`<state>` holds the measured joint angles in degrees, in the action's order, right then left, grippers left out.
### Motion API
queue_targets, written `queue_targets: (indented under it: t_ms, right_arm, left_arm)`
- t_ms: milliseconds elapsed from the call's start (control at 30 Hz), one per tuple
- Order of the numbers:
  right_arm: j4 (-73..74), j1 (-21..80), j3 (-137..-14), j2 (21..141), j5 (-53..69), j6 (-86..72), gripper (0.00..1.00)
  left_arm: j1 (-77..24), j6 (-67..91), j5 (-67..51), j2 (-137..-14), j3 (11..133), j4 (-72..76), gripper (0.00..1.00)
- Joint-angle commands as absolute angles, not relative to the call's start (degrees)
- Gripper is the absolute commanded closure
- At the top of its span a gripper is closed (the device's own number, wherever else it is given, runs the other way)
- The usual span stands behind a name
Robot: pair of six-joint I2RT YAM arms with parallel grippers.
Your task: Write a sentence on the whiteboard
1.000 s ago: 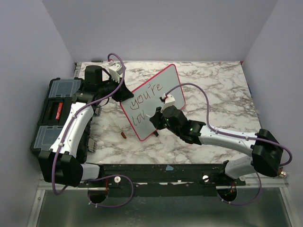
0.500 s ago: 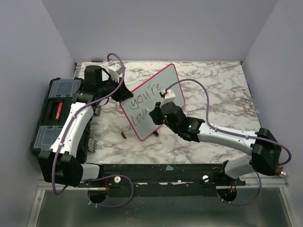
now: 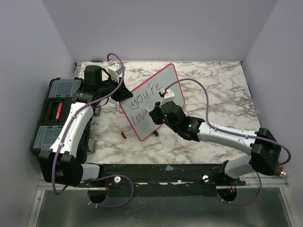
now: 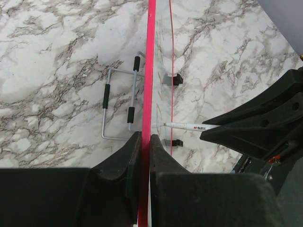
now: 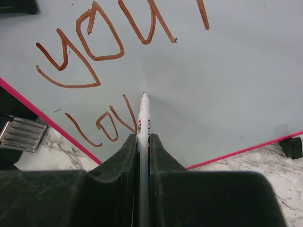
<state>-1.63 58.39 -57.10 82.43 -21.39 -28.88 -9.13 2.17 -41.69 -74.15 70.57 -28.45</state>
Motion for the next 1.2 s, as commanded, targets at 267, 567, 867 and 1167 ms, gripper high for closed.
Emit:
queue_targets:
  t_ms: [267, 567, 867, 1167]
  right_arm:
    - [-2.3, 58.2, -54.7, 84.1, -15.9, -29.5, 0.99]
    - [-1.0, 58.2, -53.9, 83.9, -17.7, -30.2, 0.99]
    - [1.8, 58.2, -53.1, 82.8, -22.2, -31.1, 0.99]
    - [3.7, 58.2, -55.7, 81.8, -27.3, -30.3, 0.99]
  left_arm:
    - [-9.5, 0.5, -40.1, -72.7, 70.5, -25.4, 1.0]
    - [-9.5, 0.4, -40.0, -72.6, 70.5, -25.4, 1.0]
    - [-9.5, 0.4, -40.0, -72.6, 70.5, -25.4, 1.0]
    - [-9.5, 0.4, -40.0, -72.5, 70.4, -25.4, 1.0]
